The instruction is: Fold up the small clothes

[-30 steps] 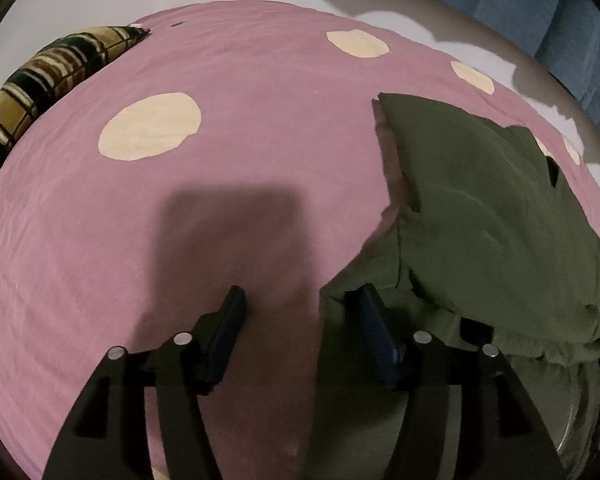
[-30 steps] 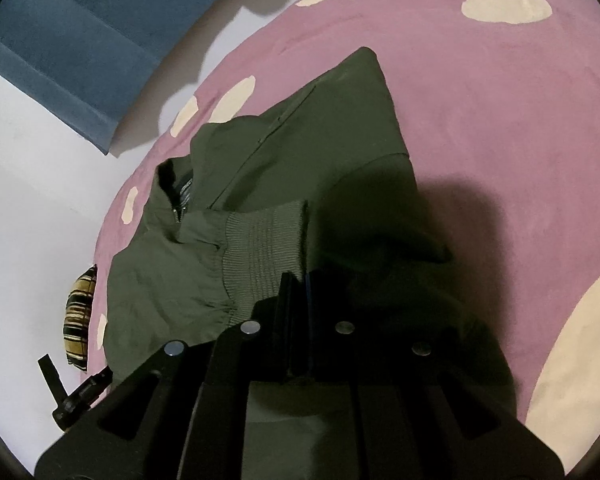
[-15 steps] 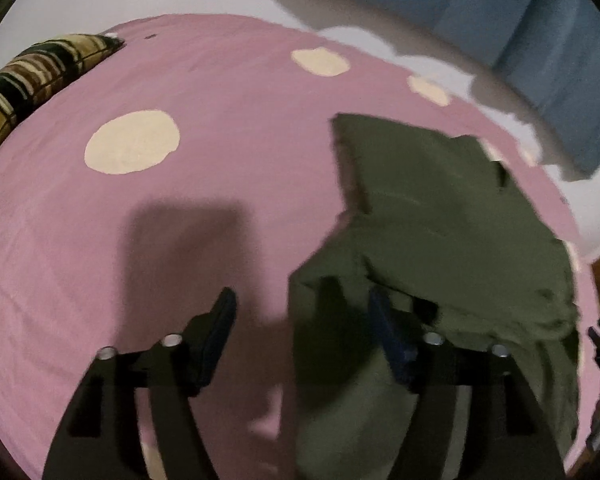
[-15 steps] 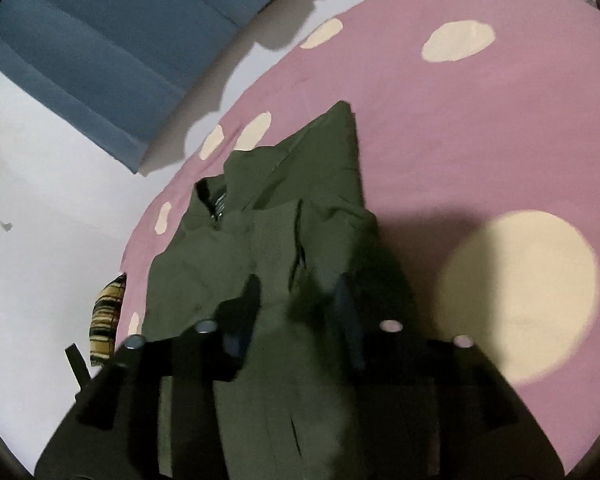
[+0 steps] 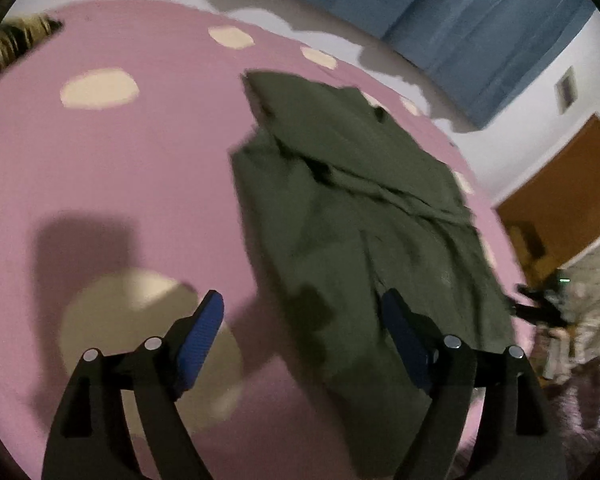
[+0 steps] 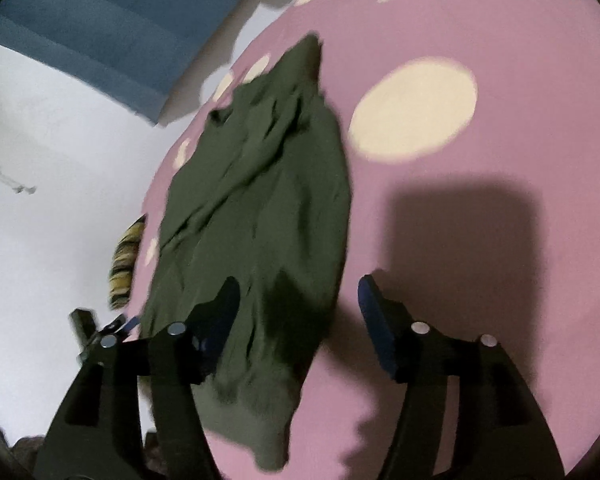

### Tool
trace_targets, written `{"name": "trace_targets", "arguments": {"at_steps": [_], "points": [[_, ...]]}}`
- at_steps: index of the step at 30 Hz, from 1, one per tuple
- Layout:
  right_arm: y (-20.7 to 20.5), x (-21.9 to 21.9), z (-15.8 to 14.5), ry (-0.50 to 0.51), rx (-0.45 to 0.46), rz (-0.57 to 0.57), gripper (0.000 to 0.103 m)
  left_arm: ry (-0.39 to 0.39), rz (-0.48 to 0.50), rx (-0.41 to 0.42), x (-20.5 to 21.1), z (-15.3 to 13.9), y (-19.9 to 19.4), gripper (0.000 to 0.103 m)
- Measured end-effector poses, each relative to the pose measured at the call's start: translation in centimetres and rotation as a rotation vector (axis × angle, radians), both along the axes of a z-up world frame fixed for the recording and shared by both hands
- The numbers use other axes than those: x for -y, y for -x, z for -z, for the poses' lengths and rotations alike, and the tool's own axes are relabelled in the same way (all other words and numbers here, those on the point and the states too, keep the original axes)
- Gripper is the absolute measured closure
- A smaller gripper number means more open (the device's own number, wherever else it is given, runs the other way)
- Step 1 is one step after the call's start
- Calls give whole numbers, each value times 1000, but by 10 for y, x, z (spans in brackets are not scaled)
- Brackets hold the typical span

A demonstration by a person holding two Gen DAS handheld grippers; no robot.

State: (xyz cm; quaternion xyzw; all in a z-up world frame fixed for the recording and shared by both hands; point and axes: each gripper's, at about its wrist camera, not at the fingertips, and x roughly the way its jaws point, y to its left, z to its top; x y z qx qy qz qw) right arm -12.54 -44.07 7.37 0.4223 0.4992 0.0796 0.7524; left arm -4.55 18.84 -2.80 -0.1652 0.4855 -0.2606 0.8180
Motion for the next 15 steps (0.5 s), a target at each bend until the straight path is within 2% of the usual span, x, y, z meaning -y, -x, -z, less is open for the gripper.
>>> {"name": "trace_targets", "arguments": {"at_steps": [4,7,12,15], "points": [[8,-17,8,-66,6,-84,41,140,58,-102,5,18,8,21],[7,-27,9,-111,32,-120,36,198,88,-146,15,29,11,21],[3,-44,7,-176,63,-180,34,236,140,-143,36,34,12,21],[2,-50,6,-172,79,-194,31,250,165,-139,47,35,9,21]]}}
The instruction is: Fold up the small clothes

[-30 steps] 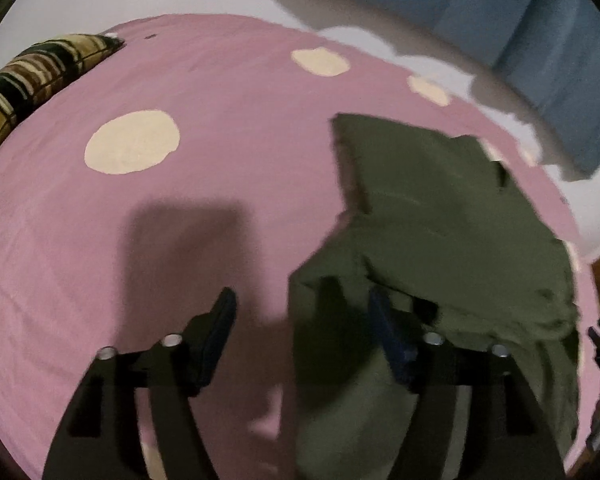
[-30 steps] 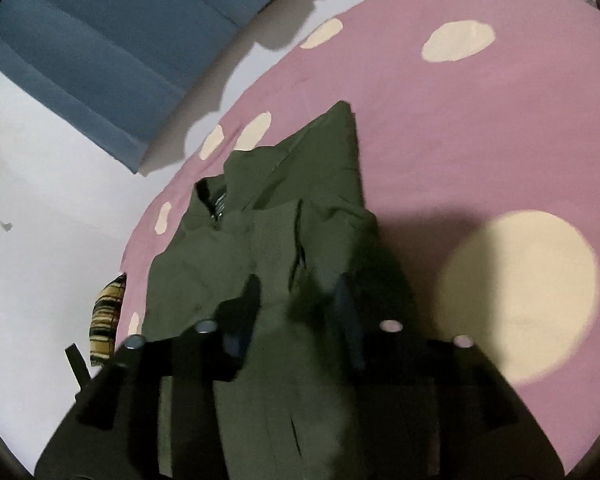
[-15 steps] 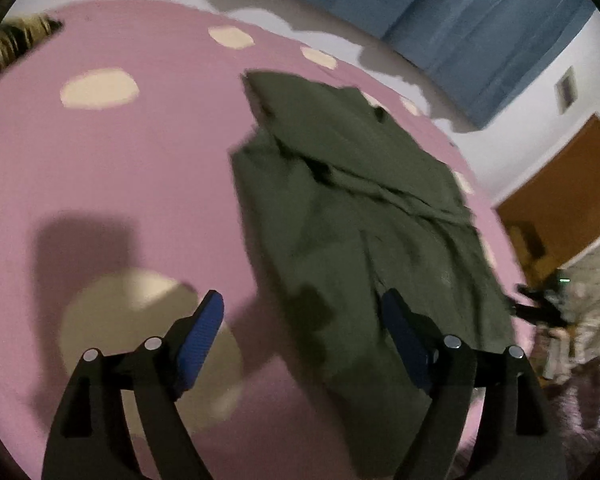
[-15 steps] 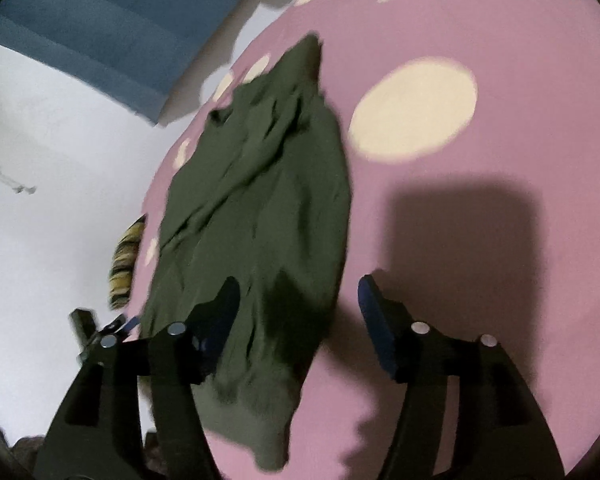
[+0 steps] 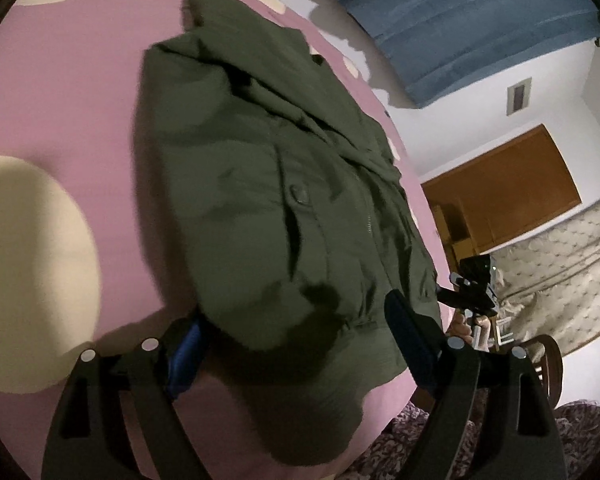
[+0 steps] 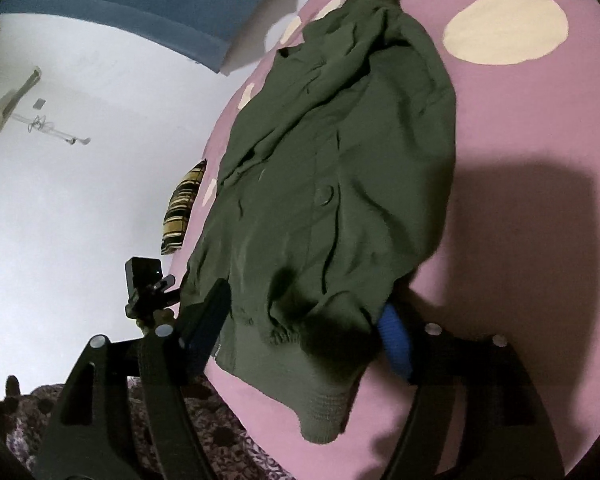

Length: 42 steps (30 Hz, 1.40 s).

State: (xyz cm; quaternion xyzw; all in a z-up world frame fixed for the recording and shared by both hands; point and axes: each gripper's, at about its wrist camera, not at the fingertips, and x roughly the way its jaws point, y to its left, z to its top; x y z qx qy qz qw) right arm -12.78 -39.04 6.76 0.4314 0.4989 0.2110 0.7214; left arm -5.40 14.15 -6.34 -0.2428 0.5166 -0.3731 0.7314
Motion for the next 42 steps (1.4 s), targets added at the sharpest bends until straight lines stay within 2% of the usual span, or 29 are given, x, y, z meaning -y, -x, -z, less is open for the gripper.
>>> {"name": "trace_targets", "arguments": {"at_steps": [6,10,14,18,21,23,26,28,30,32,33,35,40,42], "points": [[3,3,-2,-22,12,-17,32,-25,21,52,13,-1,0,21],[3,19,2,28,-13,84,38,-21,17,46,10,-1,0,21],[1,15,3,80,-20,73,37,-20,17,51,8,-1,2,21],[-4,5,4,68,3,45,31,-20,23,54,11,-1,-1,20],[-6,-9,4,5,1,-53,29,-23,23,57,10,-2,0,20],[-3,-13,1,27,7,-102,28,-18,27,61,8,-2,1,20],[2,-10,1,-18,-2,-122,28,-21,38,69,10,-2,2,20],[4,-11,1,-36,-5,-138,29,-47,49,85,12,-2,4,22],[4,-24,-4,17,10,-193,29,-86,57,113,16,-4,7,27],[4,-33,-6,54,19,-215,37,-111,56,124,16,-4,9,35],[2,-37,-4,63,13,-209,49,-116,52,122,15,-4,9,37],[1,-39,2,83,-11,-202,66,-115,41,104,11,-2,7,46],[5,-31,4,56,-7,-165,72,-138,37,128,10,-11,10,63],[8,-26,1,9,11,-133,79,-94,25,110,7,-15,6,70]]}}
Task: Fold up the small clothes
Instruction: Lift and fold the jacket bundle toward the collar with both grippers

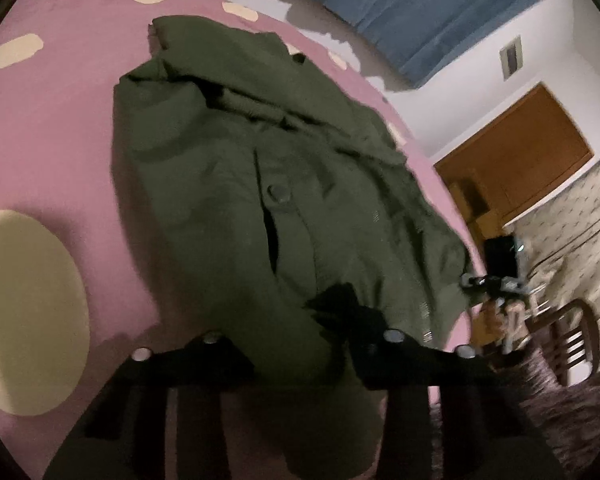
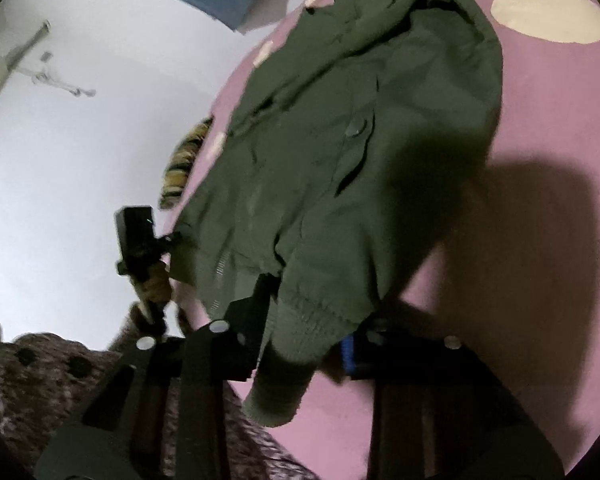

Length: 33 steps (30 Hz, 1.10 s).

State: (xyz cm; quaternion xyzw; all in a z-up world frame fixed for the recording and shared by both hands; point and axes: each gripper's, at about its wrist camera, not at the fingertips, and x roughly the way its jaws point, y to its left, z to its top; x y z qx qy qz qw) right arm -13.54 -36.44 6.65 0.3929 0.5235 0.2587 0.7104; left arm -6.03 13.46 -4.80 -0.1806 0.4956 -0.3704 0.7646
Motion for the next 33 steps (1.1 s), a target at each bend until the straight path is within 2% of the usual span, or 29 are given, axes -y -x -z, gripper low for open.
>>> {"name": "trace_targets", "arguments": {"at_steps": [2,5,8,15,20,25,28,33], "points": [[1,6,-5,-50,25,27,83,93,-23,-48,-8,-4,-8,76],[-5,10,-18,-97,74,57,86,223,-58,-107,-16,-11,-18,77],[-14,12,-26,-151,112,79,88,289,-86,-126,-16,-21,-28,78],[-64,28,-39,-216,185,143,88,322,-114,-104,-5,-52,-63,79],[-116,47,-27,-266,182,215,88,362,-148,-120,0,-56,-109,80],[-160,61,3,-313,118,290,88,361,-193,-151,2,-43,-153,80],[-183,68,28,-355,56,336,88,366,-221,-202,2,-25,-175,80],[-213,74,67,-361,-53,387,88,343,-269,-281,4,7,-205,80]]}}
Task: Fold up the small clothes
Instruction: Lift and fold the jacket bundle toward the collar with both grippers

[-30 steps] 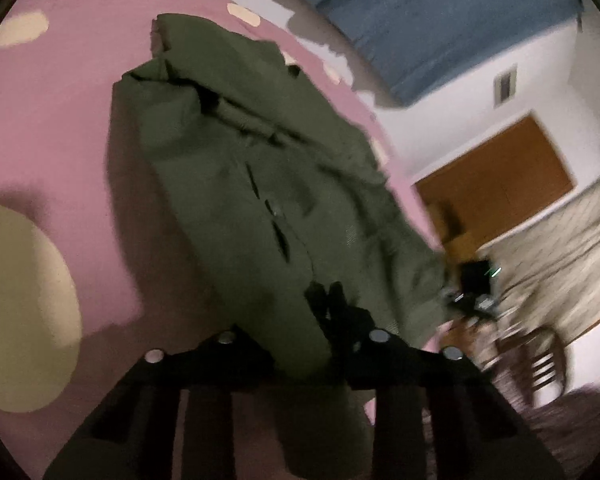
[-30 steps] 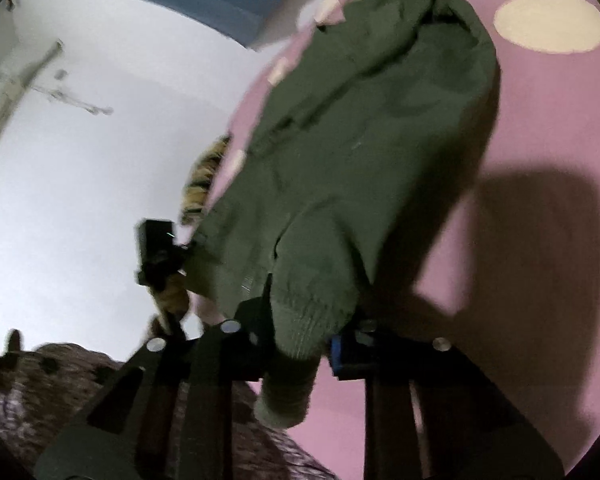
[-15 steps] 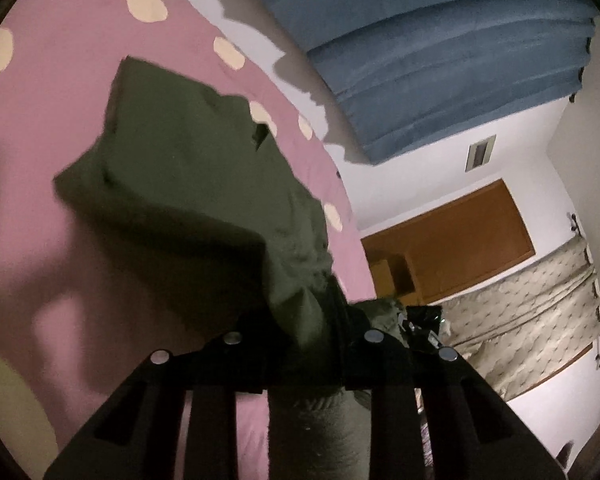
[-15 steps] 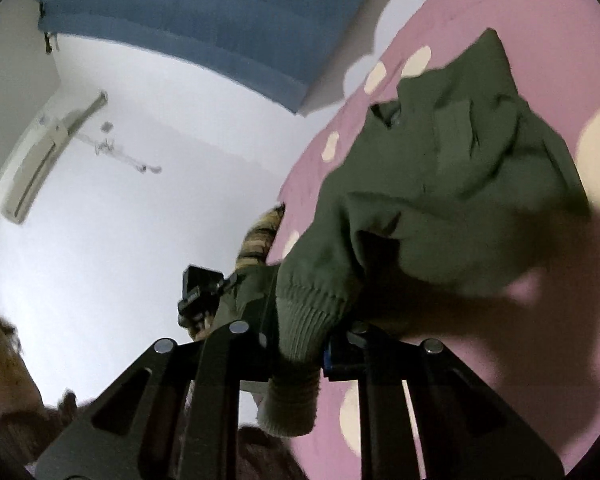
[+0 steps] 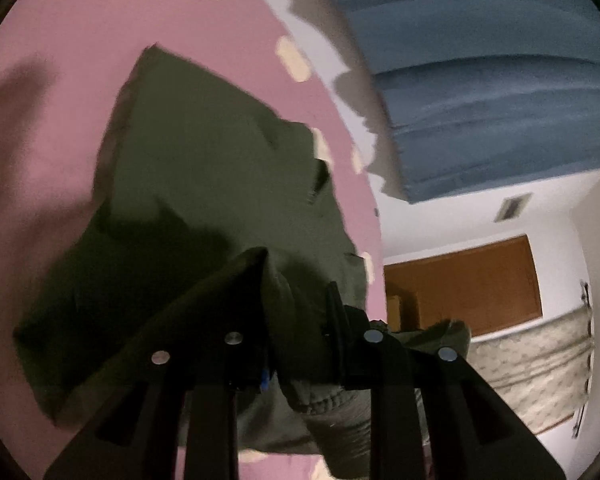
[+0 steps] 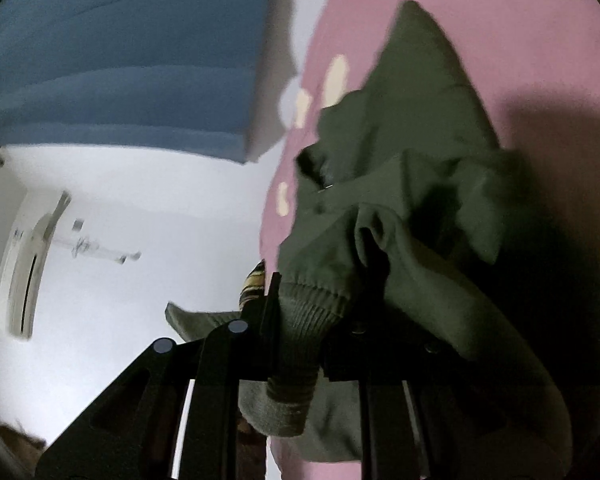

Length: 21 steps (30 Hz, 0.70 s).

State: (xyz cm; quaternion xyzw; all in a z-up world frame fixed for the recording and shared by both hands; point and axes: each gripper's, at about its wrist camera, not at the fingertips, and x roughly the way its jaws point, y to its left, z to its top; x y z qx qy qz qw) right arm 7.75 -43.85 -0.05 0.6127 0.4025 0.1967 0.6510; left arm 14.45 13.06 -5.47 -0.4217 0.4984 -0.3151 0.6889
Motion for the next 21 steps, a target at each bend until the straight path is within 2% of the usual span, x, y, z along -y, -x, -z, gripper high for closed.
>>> {"name": "trace_targets", "arguments": {"at_steps": [3,7,13,19,21], "points": [[-13,2,17,-8,-47,7,87,14,-9,-58,-2,18,-12,79],[-24,4,24,-13,-63,-7,86,9,9,-87,-3,28,-19,79],[-29,9,23,-25,-77,-23,82,10,22,-94,-5,22,-24,79],[-35,5,20,-30,-74,-12,76,-11,33,-65,-4,8,-28,77],[-37,5,20,-30,-76,-11,74,-4,30,-84,-5,11,-31,77]]}}
